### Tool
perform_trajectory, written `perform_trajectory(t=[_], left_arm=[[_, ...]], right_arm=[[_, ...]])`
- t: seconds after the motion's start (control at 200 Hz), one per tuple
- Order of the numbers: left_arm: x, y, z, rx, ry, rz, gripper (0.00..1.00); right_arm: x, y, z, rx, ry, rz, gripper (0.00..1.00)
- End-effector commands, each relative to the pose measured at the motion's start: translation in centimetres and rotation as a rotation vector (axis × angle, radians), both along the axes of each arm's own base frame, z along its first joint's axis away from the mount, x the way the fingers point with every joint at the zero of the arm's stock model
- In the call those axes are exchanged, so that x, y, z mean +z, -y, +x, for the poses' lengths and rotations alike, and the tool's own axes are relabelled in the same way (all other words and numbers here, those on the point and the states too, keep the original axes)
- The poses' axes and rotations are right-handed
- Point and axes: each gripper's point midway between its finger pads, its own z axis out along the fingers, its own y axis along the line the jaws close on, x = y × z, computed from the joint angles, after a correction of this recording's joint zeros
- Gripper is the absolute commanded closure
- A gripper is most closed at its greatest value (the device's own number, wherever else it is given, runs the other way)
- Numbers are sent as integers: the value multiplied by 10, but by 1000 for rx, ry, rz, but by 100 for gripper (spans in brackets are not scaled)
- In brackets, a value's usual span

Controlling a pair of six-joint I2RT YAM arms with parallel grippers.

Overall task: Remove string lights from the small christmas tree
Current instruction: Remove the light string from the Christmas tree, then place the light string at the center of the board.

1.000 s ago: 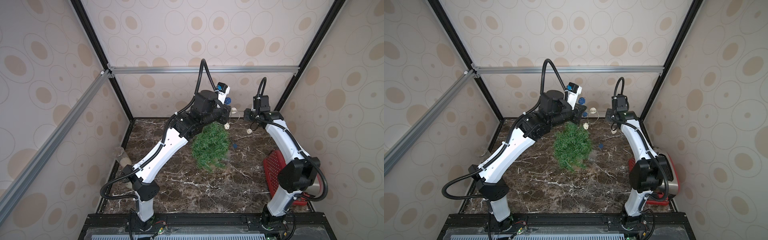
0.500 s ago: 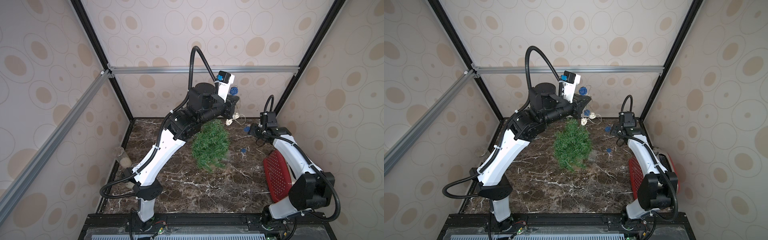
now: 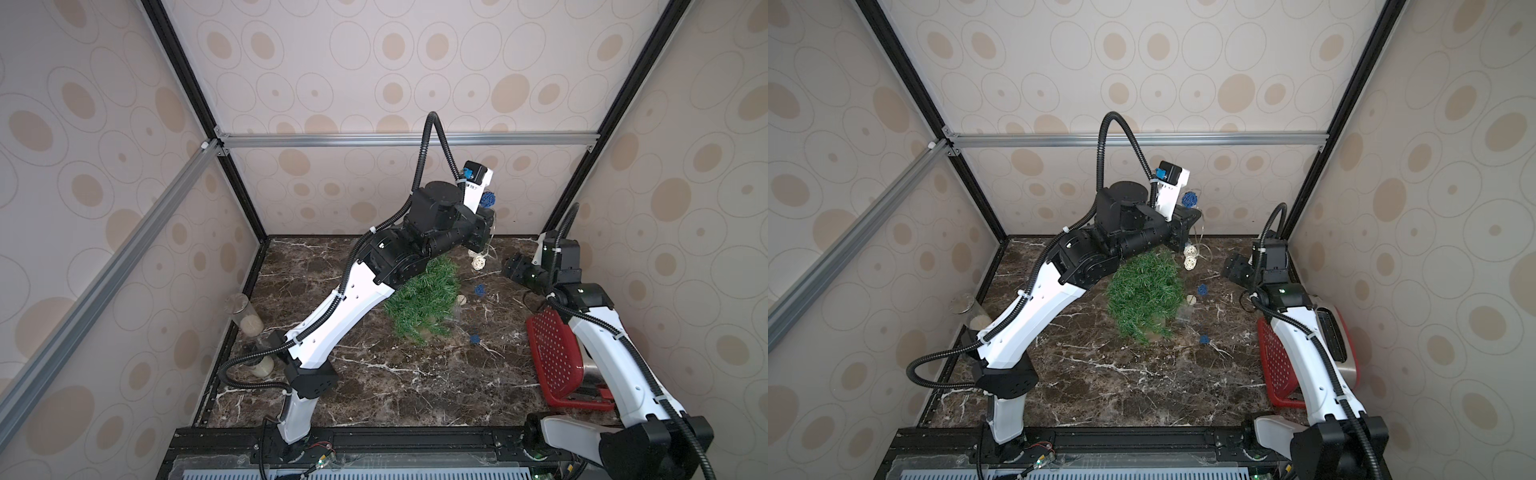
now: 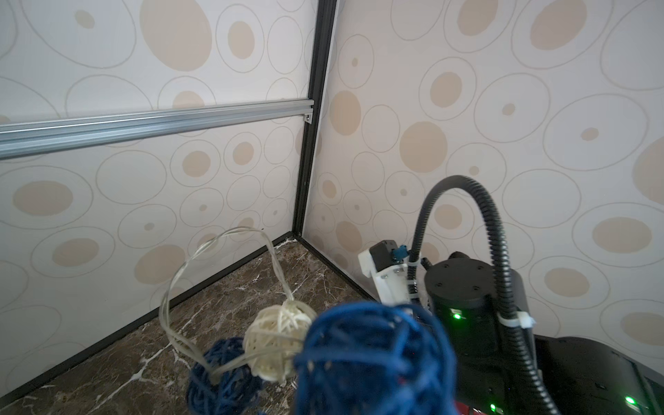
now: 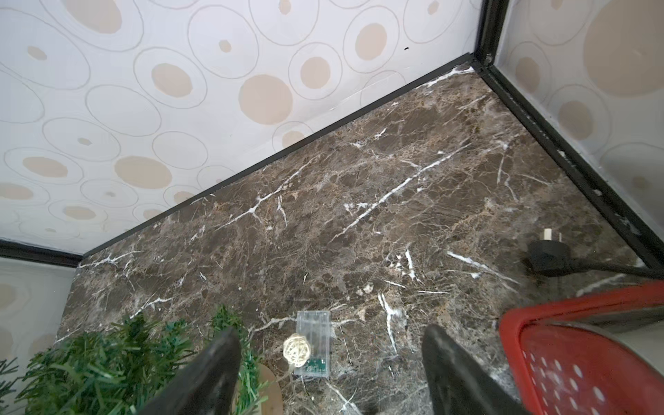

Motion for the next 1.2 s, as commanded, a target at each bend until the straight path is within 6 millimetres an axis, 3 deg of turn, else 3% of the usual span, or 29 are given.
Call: perform_trajectory(t=[0.0, 0.125, 0.366, 0.481, 0.581, 0.676, 0.731, 0.751, 0.761, 0.776, 1.067, 1.192], left_arm=[[14, 2, -15, -18, 16, -36, 100], [1, 24, -41, -65, 25, -3, 100], [-68, 58, -76, -87, -12, 113, 100], [-101, 70, -83, -100, -48, 188, 100], [-142, 78, -86, -117, -127, 261, 100], [-174, 77, -83, -88, -181, 343, 100], [-187, 72, -80, -60, -196, 393, 55], [-190, 70, -79, -49, -201, 407, 34], [-191, 69, -78, -45, -203, 410, 11], [-191, 69, -79, -43, -205, 414, 2], [-171, 61, -84, -53, -212, 384, 0], [-135, 48, -95, -78, -188, 296, 1]], right_arm=[[24, 20, 1, -107, 55, -1, 19], [35, 37, 10, -177, 70, 33, 19], [58, 62, 15, -229, 106, 61, 19], [62, 64, 12, -228, 114, 59, 19], [60, 65, 11, -229, 109, 58, 19], [60, 64, 10, -221, 113, 61, 19], [60, 62, 11, -210, 113, 68, 19], [60, 61, 11, -208, 113, 70, 19], [60, 61, 11, -205, 113, 71, 19], [60, 60, 12, -205, 112, 73, 19], [54, 52, 16, -170, 104, 109, 19], [51, 44, 21, -118, 115, 127, 18]])
